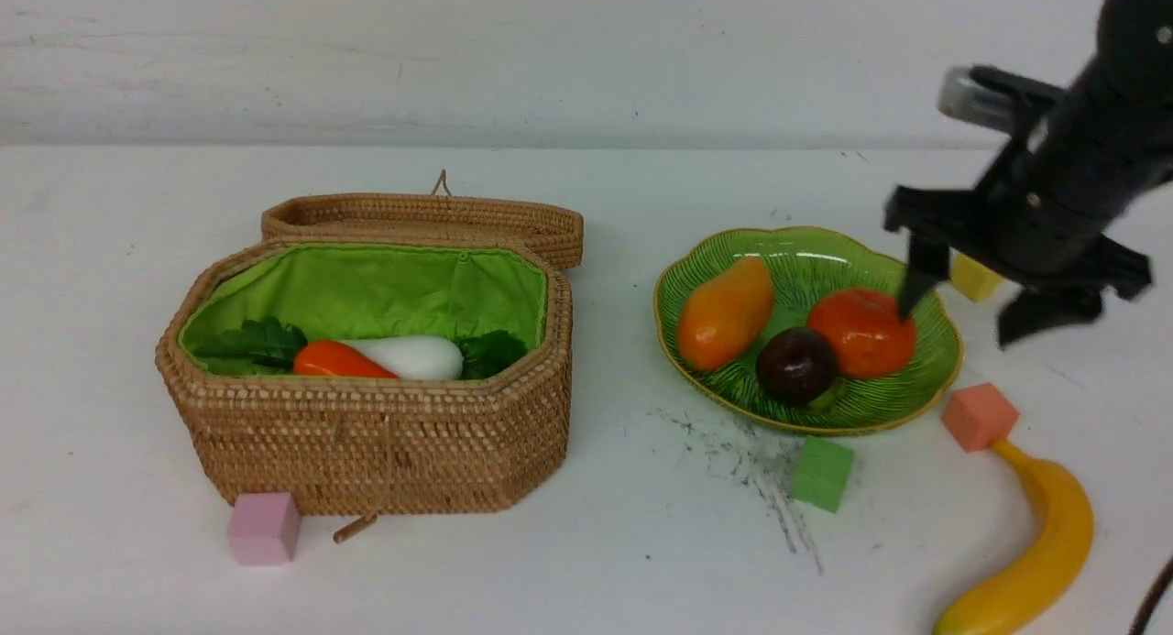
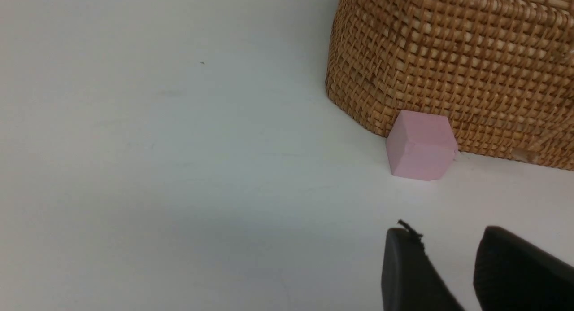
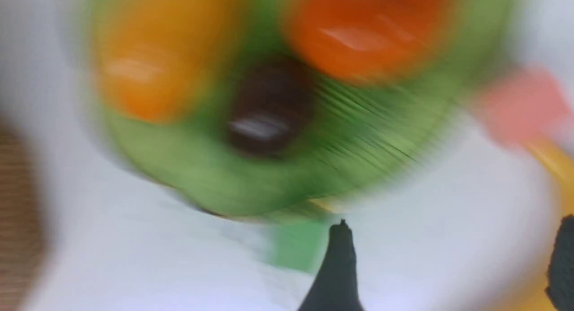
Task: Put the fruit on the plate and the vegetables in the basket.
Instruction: Use the right arm to grab a banana and put it into the right plate
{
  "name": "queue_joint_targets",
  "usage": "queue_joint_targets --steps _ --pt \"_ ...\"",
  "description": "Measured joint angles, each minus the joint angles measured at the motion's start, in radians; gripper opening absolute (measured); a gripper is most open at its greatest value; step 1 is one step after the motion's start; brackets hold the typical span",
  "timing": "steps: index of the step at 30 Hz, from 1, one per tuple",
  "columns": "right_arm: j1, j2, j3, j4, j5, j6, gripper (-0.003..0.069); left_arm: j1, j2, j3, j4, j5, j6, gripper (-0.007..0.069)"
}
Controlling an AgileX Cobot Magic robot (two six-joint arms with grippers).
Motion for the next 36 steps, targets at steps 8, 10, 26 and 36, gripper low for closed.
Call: queue_joint_targets --steps 8,10,26,36 --pt "-0.014 -0.152 0.346 -0.099 -0.103 0.174 0.0587 0.0 0.0 0.0 0.0 0.0 0.0 0.0232" --pt "-0.014 -0.148 0.393 -0.098 -0.131 0.187 0.0587 0.0 0.0 0.0 0.0 0.0 0.0 0.0236" --pt "-0.014 0.001 0.558 -0.092 -0.357 0.225 0.0503 0.0 0.0 0.0 0.0 0.0 0.0 0.0238" --pt "-0.014 -0.052 0.559 -0.07 -0.35 0.225 0.032 0.0 0.0 0.0 0.0 0.0 0.0 0.0238"
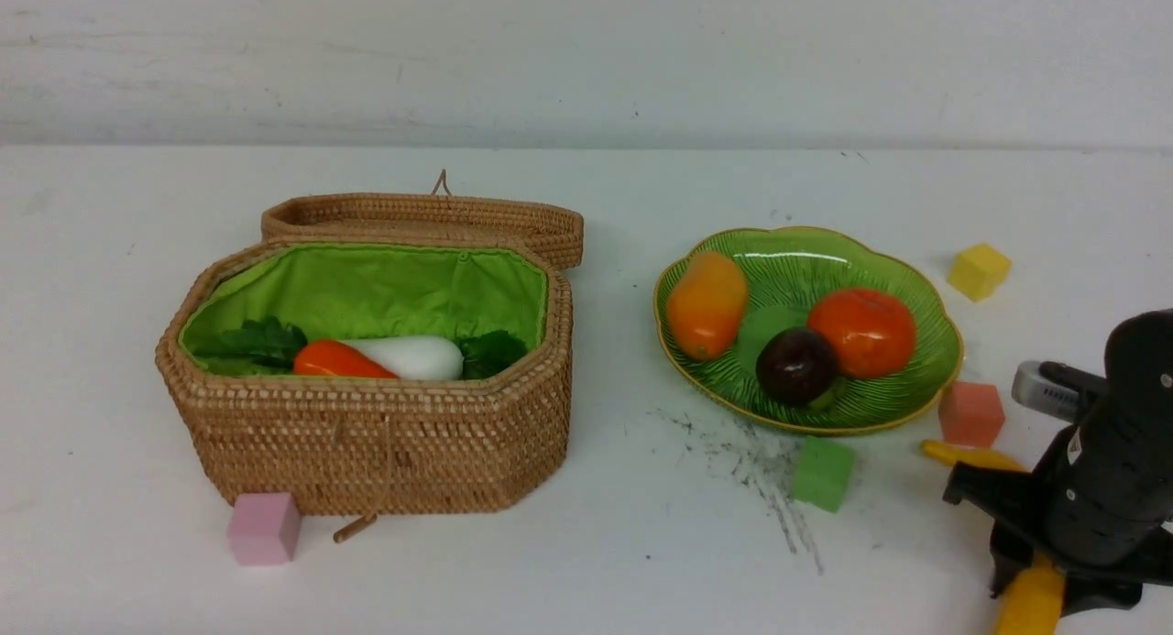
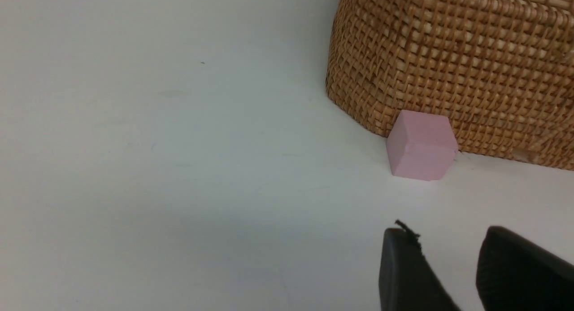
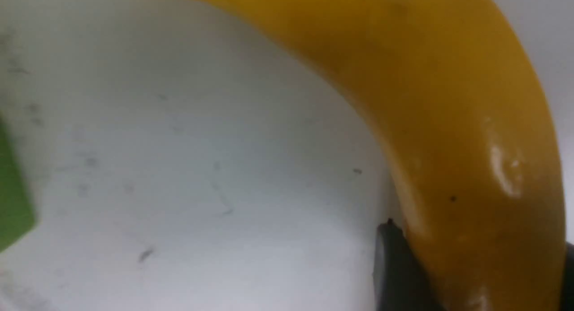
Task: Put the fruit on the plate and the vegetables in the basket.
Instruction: Use the right arm to grab a banana and put it into the right plate
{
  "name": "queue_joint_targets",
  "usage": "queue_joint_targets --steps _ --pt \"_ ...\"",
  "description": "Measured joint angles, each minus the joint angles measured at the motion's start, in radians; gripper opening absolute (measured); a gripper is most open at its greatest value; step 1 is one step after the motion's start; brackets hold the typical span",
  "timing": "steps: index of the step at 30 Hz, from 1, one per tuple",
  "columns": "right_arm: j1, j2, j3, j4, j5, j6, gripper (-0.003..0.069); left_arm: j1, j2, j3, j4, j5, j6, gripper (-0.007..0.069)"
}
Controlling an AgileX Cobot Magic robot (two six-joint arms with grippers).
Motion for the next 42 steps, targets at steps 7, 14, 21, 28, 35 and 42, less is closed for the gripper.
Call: queue_joint_targets --steps 7,14,21,28,35,42 --pt "0.0 -0.154 -0.035 0.084 -0.036 0.0 0.032 0.0 0.0 0.0 0.0 0.0 0.0 0.0238" --pt "0.01 -0.096 -0.266 0.238 -0.194 -0.088 0.032 0.0 0.0 0.0 0.0 0.0 0.0 0.0238" --pt "0.048 0.208 -0.622 0.335 -0.204 -0.263 0.032 0.0 0.0 0.0 0.0 0.0 0.0 0.0238" --pt "0.051 0.457 -0.867 0.339 -0.104 -0.284 0.0333 0.0 0.0 0.0 0.0 0.0 0.0 0.0239" --pt "0.051 0.484 -0.89 0.339 -0.085 -0.286 0.05 0.0 0.0 0.0 0.0 0.0 0.0 0.0239" --pt "0.051 0.471 -0.896 0.343 -0.019 -0.286 0.0568 0.0 0.0 0.0 0.0 0.0 0.0 0.0239"
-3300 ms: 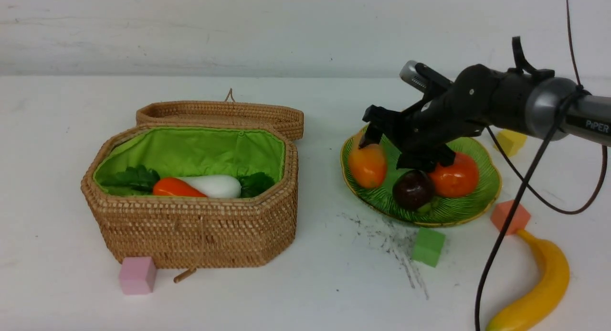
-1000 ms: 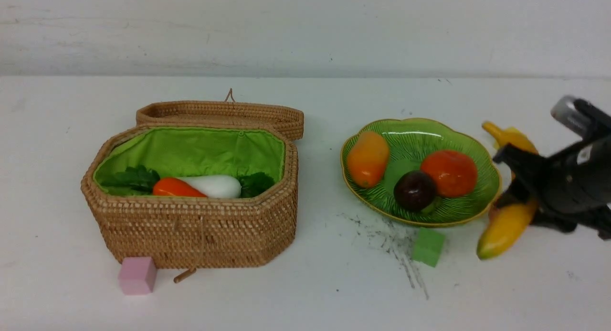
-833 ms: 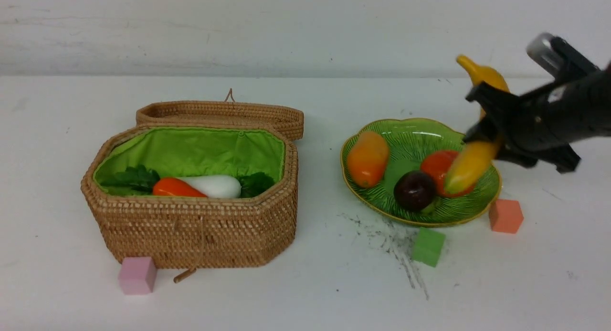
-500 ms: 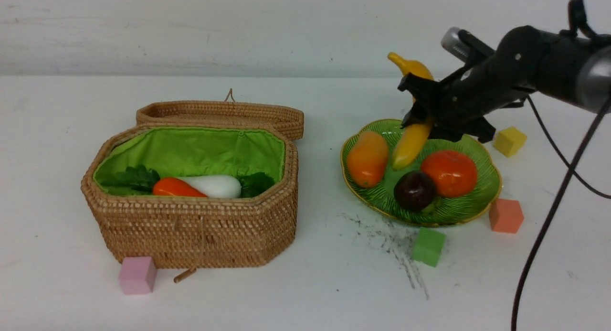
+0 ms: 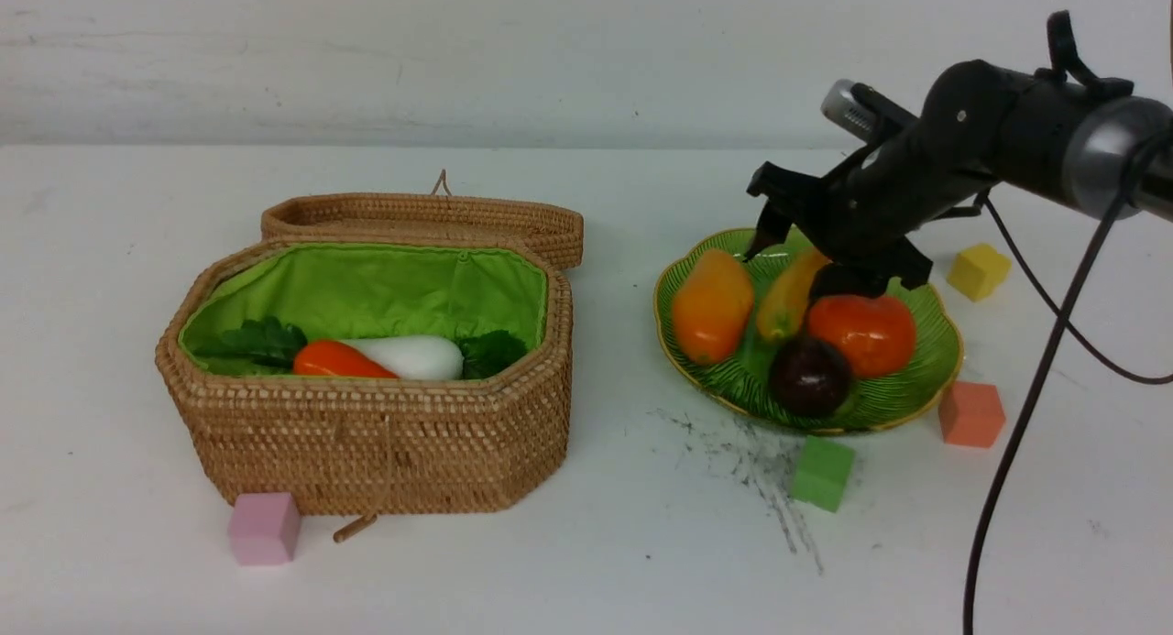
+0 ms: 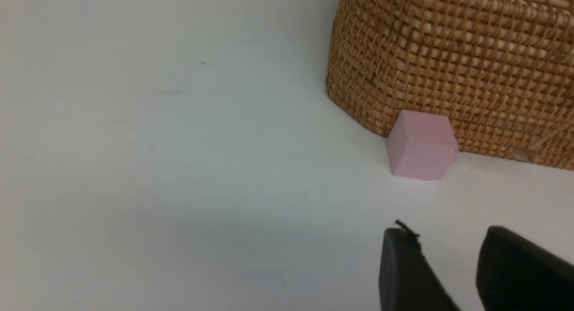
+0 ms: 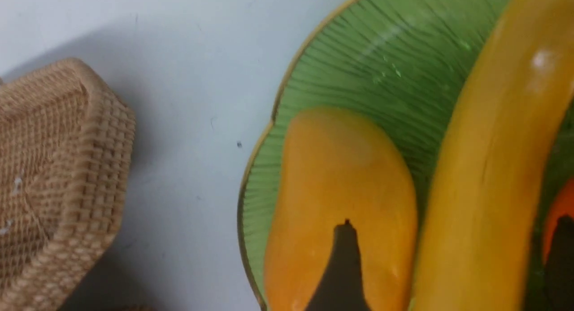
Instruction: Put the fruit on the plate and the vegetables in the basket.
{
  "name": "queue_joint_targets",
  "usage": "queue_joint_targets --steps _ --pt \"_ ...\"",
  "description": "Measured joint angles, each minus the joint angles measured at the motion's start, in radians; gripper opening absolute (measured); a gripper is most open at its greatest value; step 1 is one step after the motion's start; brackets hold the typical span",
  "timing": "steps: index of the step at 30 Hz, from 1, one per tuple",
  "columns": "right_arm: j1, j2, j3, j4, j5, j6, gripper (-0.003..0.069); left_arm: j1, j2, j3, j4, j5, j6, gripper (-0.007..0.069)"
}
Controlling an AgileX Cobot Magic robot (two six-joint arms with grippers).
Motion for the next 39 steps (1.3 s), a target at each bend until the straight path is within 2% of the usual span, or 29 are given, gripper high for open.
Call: queue_joint_targets --steps 6,9,11,12,16,18,20,26,34,39 --pt "0.0 -0.149 0.001 -0.08 0.121 -0.075 0.0541 0.0 0.0 0.0 0.0 0.0 0.0 0.0239" --pt "0.0 -0.293 0.0 -0.176 0.231 -0.153 0.0468 0.0 0.0 0.0 0.0 0.0 0.0 0.0239" --pt "0.0 -0.377 0.002 -0.236 0.299 -0.172 0.0401 0.0 0.0 0.0 0.0 0.0 0.0 0.0239" --pt "0.0 -0.387 0.005 -0.243 0.307 -0.174 0.0392 0.0 0.0 0.0 0.0 0.0 0.0 0.0239" --pt "0.0 -0.602 0.108 -0.349 0.402 -0.179 0.0158 0.0 0.0 0.0 0.0 0.0 0.0 0.0239" --pt "0.0 -0.698 0.194 -0.357 0.41 -0.179 0.0054 0.0 0.0 0.0 0.0 0.0 0.0 0.0239" --pt "0.0 -0.774 0.272 -0.36 0.41 -0.179 0.0006 0.0 0.0 0.0 0.0 0.0 0.0 0.0239" --pt "0.0 -1.101 0.607 -0.356 0.402 -0.206 -0.0008 0.0 0.0 0.0 0.0 0.0 0.0 0.0239" --pt "0.0 -1.367 0.791 -0.289 0.405 -0.3 -0.0008 0.0 0.0 0.0 0.0 0.0 0.0 0.0239" --pt "0.0 -1.449 0.823 -0.285 0.406 -0.306 -0.0008 0.0 0.0 0.0 0.0 0.0 0.0 0.0239"
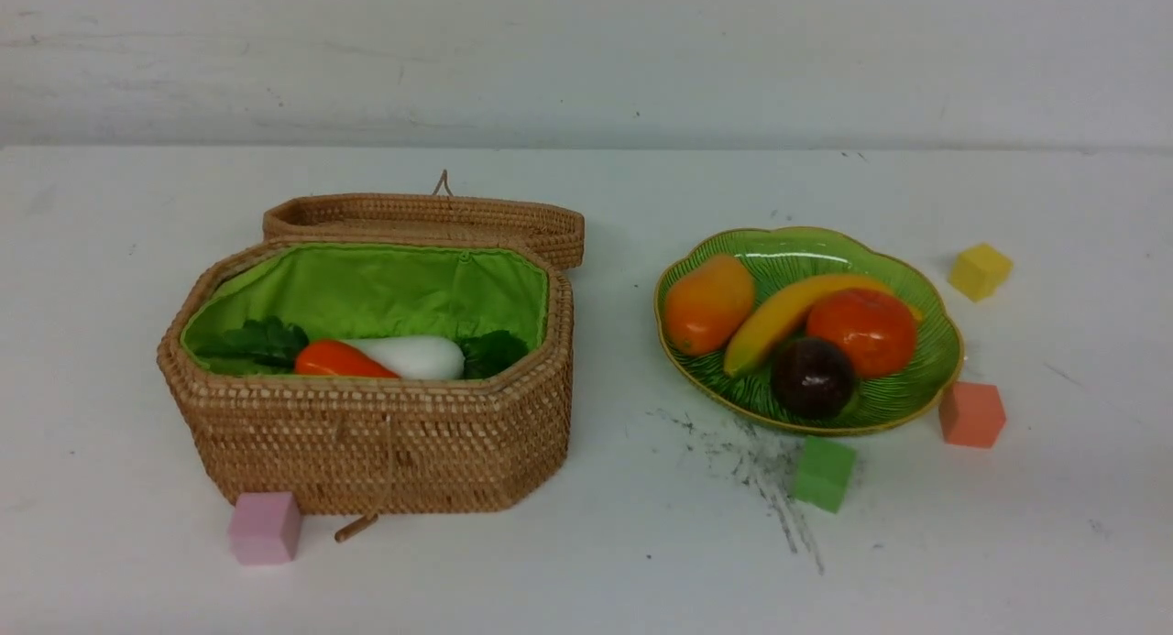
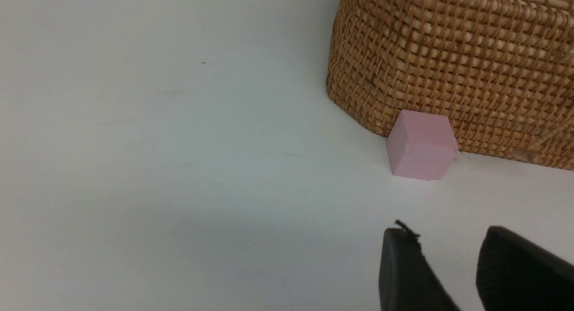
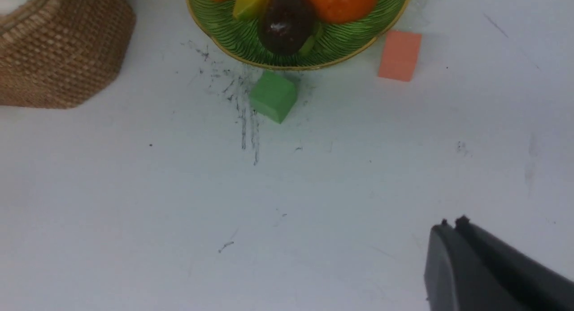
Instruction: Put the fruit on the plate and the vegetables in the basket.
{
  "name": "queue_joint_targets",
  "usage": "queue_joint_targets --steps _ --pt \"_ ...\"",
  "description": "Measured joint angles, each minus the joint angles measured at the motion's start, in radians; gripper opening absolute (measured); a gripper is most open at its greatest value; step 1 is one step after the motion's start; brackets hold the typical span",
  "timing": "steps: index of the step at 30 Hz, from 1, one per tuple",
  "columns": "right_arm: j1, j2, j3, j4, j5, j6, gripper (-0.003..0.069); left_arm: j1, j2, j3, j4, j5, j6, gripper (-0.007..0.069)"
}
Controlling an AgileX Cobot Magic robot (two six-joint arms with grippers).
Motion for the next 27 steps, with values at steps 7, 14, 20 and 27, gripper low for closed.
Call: queue_joint_targets --steps 7,14,20,27 --pt "0.0 -0.06 0.001 0.0 -0.001 0.006 -0.0008 0.0 0.0 0.0 0.0 0.0 0.0 0.0239" --pt "0.0 -0.064 0.001 0.0 0.0 0.008 -0.0006 0.0 0.0 0.0 0.0 0.0 0.0 0.0239" --pt "0.0 -0.094 0.037 -0.042 -0.079 0.0 -0.0003 0.0 0.0 0.0 0.0 0.0 0.0 0.0239" --pt "-0.04 -0.327 0.375 -0.052 -0.364 -0.004 0.0001 0.0 0.0 0.0 0.0 0.0 0.0 0.0239"
